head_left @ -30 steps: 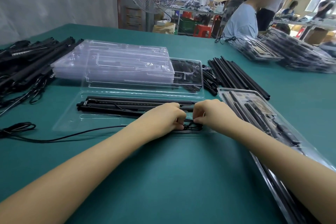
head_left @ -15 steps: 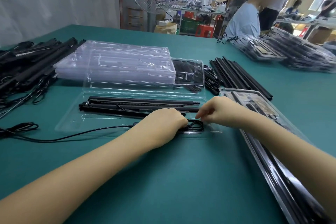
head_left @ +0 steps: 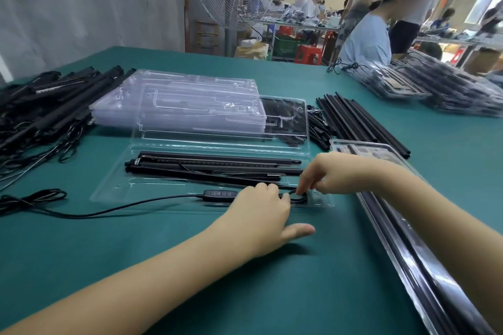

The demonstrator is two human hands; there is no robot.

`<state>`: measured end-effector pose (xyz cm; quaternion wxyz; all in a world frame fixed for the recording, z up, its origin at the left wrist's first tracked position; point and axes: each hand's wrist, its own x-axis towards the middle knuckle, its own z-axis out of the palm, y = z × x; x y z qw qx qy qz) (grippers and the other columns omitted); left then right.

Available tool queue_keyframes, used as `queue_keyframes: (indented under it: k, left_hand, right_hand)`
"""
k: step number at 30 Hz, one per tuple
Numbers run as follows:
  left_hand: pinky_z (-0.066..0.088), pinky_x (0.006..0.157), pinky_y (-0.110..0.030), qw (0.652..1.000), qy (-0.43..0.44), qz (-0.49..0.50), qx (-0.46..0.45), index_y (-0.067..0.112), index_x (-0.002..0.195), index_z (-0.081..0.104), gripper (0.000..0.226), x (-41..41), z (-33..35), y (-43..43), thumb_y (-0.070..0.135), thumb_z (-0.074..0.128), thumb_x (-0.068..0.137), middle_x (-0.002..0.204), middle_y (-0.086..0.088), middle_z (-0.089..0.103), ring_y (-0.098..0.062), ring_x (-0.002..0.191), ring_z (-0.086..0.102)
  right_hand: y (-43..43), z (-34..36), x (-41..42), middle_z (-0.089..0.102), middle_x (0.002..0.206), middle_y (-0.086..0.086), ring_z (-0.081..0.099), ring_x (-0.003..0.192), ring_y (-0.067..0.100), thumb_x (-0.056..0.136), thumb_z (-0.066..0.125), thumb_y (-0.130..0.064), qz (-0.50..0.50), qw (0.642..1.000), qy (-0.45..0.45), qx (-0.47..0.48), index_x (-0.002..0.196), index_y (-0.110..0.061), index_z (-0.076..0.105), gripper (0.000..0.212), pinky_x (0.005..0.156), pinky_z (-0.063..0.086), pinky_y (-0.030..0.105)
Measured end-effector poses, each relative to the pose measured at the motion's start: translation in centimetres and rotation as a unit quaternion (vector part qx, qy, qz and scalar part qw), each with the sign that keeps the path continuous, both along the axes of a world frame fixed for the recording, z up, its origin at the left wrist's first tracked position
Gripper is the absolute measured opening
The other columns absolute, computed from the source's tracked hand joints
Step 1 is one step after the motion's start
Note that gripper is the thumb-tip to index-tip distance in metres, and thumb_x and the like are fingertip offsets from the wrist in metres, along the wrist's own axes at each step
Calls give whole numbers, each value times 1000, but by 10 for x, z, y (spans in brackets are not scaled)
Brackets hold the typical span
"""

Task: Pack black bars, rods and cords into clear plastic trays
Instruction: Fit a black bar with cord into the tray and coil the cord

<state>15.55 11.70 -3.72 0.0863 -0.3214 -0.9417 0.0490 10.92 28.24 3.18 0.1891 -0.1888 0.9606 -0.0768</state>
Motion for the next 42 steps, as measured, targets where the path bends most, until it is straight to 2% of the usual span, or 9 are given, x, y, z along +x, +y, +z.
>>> queue_keyframes:
  k: [5, 11, 13, 17, 27, 31, 36, 39, 42]
  left_hand:
    - [29, 72, -35, 1000, -2, -13, -5, 15, 128, 50, 73, -8, 7, -5, 68, 19, 88, 106, -11, 51, -27, 100, 49]
    - [36, 82, -35, 1000, -5, -21, 5, 26, 142, 38, 71, -10, 4, -16, 67, 16, 89, 112, -6, 49, -23, 104, 44]
    - [34, 82, -35, 1000, 3, -10, 8, 23, 142, 37, 73, -7, 1, -13, 68, 16, 89, 114, -7, 49, -24, 105, 43]
    - [30, 85, -37, 999, -7, 42, 20, 19, 141, 37, 77, 2, -5, -3, 69, 14, 87, 123, -10, 46, -28, 112, 39]
    - [23, 77, -37, 996, 4, 89, 1, 8, 137, 35, 90, 12, -11, 12, 71, 5, 80, 120, -16, 44, -30, 107, 39]
    - [23, 79, -39, 995, 3, 99, 6, 9, 135, 36, 78, 11, -12, 13, 69, 16, 89, 119, -17, 43, -31, 106, 38]
    - [11, 106, -53, 996, 0, 94, -6, 9, 139, 33, 76, 11, -11, 12, 66, 14, 92, 125, -17, 43, -33, 116, 35]
    - [2, 108, -57, 995, 0, 100, 2, 13, 142, 31, 76, 12, -11, 10, 67, 13, 91, 130, -14, 41, -32, 124, 30]
    - [5, 107, -58, 994, -2, 106, 1, 15, 142, 30, 77, 12, -12, 10, 68, 11, 90, 132, -12, 40, -31, 126, 27]
  right_hand:
    - [-3, 9, -4, 69, 102, -4, 64, 94, 9, 88, 53, -6, -24, 996, -76, -37, 101, -28, 66, 29, 74, 54, 19]
    - [-14, 8, -12, 64, 77, -14, 59, 63, -5, 83, 69, -19, -17, 998, -60, -8, 99, -29, 71, 20, 59, 50, 13]
    - [-19, 9, -15, 65, 77, -10, 60, 62, -3, 83, 67, -16, -22, 998, -64, 6, 101, -29, 70, 21, 58, 51, 13]
    - [-29, 12, -16, 69, 96, 6, 67, 85, 14, 87, 63, -14, -30, 995, -85, 30, 114, -26, 64, 29, 66, 56, 21]
    - [-56, 18, -13, 61, 117, 18, 63, 101, 28, 94, 48, -13, 2, 982, -130, 139, 143, -44, 24, 63, 80, 57, 34]
    - [-61, 15, -14, 61, 119, 17, 63, 101, 29, 94, 49, -15, 11, 977, -135, 166, 142, -52, 19, 68, 81, 57, 37]
    - [-62, 14, -13, 63, 115, 14, 63, 97, 26, 92, 43, -10, 16, 978, -118, 169, 140, -55, 22, 69, 80, 57, 38]
    - [-63, 11, -13, 64, 105, 8, 63, 82, 20, 90, 41, -6, 25, 980, -95, 174, 141, -54, 22, 72, 66, 57, 29]
    - [-63, 8, -14, 64, 93, 9, 56, 67, 16, 88, 38, -2, 33, 981, -77, 174, 141, -53, 22, 75, 53, 51, 22]
